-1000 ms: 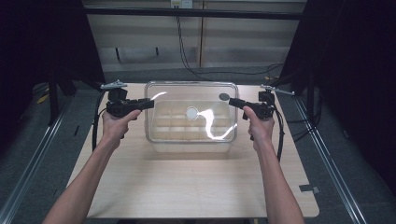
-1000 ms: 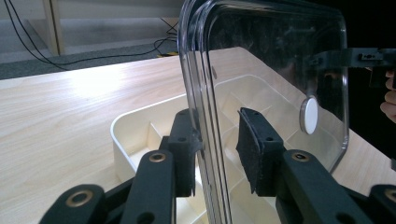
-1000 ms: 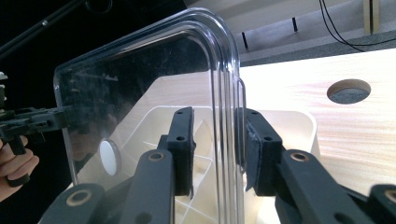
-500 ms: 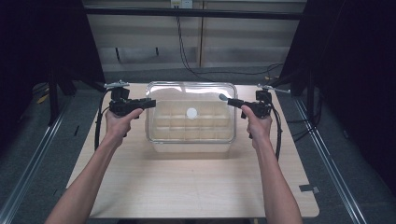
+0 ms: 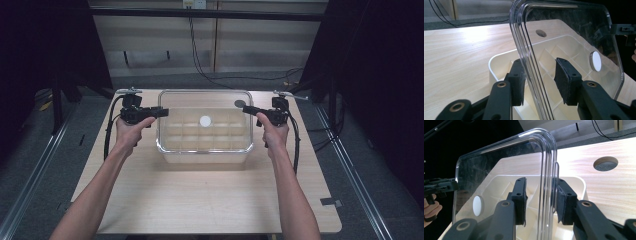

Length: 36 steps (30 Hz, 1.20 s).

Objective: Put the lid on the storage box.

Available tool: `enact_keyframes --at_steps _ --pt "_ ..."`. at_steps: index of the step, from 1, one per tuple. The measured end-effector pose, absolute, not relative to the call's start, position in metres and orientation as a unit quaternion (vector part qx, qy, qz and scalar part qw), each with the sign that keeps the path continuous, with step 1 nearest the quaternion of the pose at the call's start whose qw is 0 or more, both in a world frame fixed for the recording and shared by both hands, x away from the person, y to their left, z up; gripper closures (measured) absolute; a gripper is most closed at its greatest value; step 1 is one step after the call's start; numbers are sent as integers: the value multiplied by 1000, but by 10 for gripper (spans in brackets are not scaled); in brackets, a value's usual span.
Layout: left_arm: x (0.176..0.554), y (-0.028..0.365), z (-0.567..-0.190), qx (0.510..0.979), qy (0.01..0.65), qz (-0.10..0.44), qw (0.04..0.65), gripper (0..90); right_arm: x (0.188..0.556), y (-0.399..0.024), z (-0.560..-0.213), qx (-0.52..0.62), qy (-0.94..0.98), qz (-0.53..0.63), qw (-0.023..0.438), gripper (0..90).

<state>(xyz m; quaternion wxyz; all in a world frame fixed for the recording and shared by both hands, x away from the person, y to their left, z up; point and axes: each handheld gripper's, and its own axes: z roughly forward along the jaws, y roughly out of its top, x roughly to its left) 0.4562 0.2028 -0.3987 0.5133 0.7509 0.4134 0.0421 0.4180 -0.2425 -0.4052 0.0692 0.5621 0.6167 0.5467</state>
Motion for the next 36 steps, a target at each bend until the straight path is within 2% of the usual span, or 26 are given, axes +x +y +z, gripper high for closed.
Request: enact_keyframes --at_steps 27,36 --pt "473 203 -422 750 437 18 496 574 433 -236 -428 580 623 519 74 584" --pt "475 202 -429 760 440 28 478 544 437 -233 -434 587 632 499 81 551"
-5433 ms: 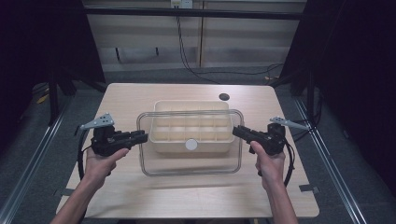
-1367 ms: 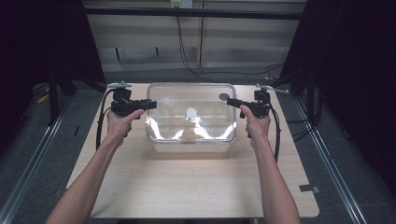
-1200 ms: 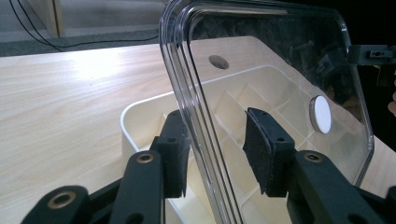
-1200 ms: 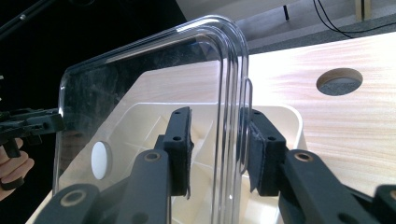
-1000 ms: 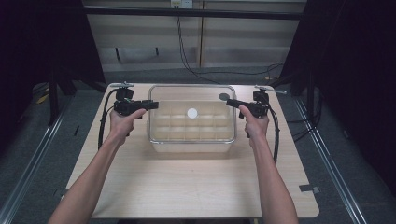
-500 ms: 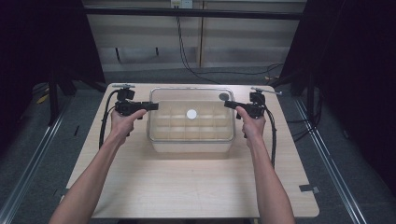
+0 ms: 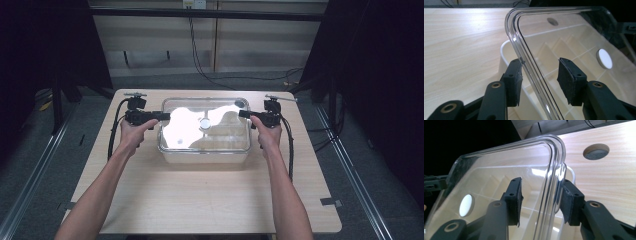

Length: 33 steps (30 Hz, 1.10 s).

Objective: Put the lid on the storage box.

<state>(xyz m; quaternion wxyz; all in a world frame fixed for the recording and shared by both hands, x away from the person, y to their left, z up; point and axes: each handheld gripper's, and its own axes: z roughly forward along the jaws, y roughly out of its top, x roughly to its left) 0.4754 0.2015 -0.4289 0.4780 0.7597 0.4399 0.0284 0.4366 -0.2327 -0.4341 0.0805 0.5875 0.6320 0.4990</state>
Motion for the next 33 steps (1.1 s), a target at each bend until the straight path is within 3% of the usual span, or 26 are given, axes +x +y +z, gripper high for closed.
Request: enact_keyframes --at_steps 21,33 --pt "475 202 -446 762 449 7 466 518 440 -224 -447 609 647 444 116 508" --pt "471 198 -450 772 443 10 456 441 439 -223 -451 609 652 437 119 481"
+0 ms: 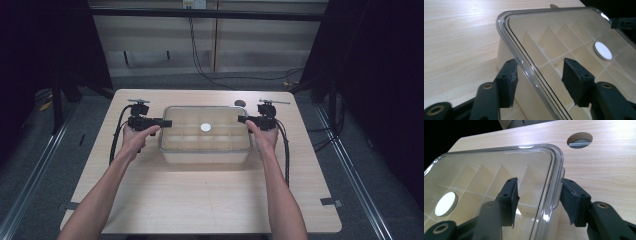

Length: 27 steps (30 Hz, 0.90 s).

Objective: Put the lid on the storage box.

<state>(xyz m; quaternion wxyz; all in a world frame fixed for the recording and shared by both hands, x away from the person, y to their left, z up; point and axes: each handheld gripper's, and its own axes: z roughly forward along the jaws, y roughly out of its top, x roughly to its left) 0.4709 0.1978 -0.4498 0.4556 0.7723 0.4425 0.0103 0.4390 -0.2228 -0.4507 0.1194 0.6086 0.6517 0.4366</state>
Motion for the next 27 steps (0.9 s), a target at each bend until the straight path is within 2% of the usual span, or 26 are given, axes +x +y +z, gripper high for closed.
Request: enact_keyframes --at_steps 8,16,20,27 --pt "461 202 -450 776 431 5 460 358 431 -222 -450 595 663 439 116 388" --pt "450 208 -448 775 436 8 458 288 416 -226 -441 580 664 454 129 357" --pt "441 209 -445 775 436 33 456 303 408 -228 -434 574 667 458 130 359" --pt "427 209 -440 781 415 43 464 421 391 -225 -420 547 681 465 145 359"
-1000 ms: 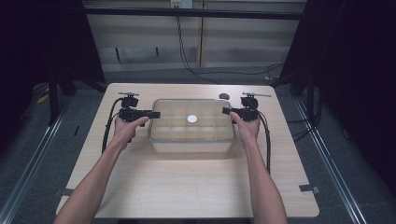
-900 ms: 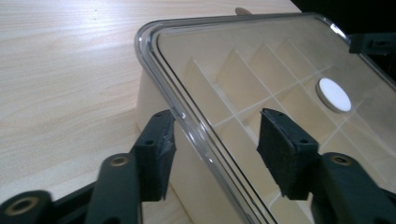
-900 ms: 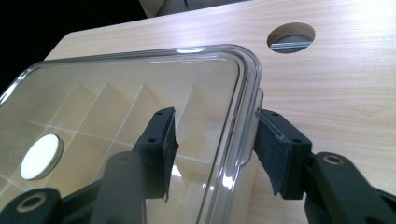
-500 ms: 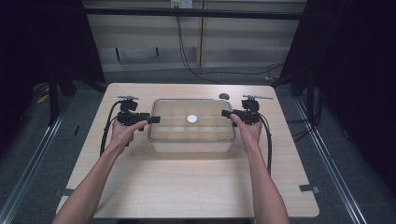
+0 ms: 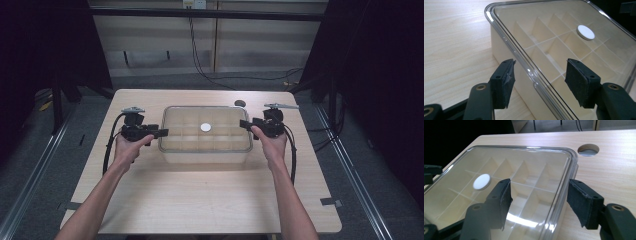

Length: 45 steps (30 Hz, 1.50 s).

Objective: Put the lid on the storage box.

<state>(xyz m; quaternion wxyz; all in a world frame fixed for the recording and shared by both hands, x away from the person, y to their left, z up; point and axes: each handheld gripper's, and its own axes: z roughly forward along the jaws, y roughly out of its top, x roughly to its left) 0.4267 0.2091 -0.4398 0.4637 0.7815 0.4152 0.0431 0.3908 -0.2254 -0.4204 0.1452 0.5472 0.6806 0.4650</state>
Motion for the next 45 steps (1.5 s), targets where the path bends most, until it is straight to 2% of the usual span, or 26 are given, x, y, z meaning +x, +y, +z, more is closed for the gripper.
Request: enact_keyframes --at_steps 5,8,20,24,28,45 --pt "418 212 -438 788 407 50 460 490 377 -228 -417 546 679 469 146 365" --pt "409 212 -435 792 399 51 459 491 368 -233 -419 543 680 470 144 370" --pt "373 221 -425 796 389 65 460 360 321 -243 -416 527 689 473 152 365" --pt "365 224 -425 799 387 68 456 335 306 -245 -420 523 686 486 140 348" --pt "353 227 -428 808 377 74 447 328 292 -245 -424 516 690 487 142 333" --pt "294 250 -443 791 398 62 461 330 238 -253 -441 533 689 474 129 316"
